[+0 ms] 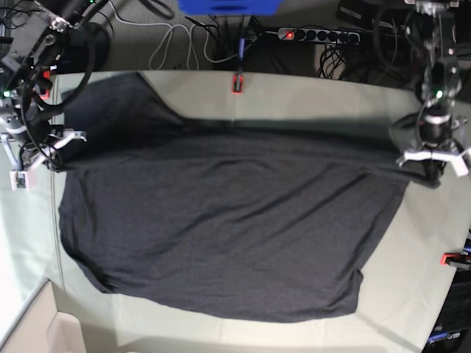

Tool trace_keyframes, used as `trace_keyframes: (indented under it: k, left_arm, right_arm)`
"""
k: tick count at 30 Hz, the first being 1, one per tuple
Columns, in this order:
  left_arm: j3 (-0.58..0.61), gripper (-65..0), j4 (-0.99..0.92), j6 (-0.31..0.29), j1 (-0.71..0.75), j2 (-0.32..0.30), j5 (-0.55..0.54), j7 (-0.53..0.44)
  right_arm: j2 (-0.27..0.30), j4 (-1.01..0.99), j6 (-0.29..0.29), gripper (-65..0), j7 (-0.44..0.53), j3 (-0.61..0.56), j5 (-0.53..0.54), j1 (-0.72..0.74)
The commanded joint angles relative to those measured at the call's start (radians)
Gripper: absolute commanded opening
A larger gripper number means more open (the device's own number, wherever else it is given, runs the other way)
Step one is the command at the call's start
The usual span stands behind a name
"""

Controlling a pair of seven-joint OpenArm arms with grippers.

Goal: Layout the t-shirt on the table in an organized manner, then fold the t-shirt properly
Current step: 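Fold the held shirt edge with both grippers toward the shirt's middle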

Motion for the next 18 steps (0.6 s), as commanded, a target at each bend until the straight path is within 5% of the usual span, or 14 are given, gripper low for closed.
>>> trace_keyframes:
  k: [1, 18]
  left_arm:
    - [0.010, -65.0, -0.010, -0.004, -0.033, -0.017, 0.005, -0.020]
    - [0.138, -65.0, -0.274, -0.006, -0.306, -0.017, 0.005, -0.020]
  right_arm:
    - [0.011, 0.014, -0.001, -65.0, 0.018, -0.002, 0.009, 0.015]
    - [0.043, -0.112, -0.001, -65.0, 0.027, 0.003, 0.009, 0.062]
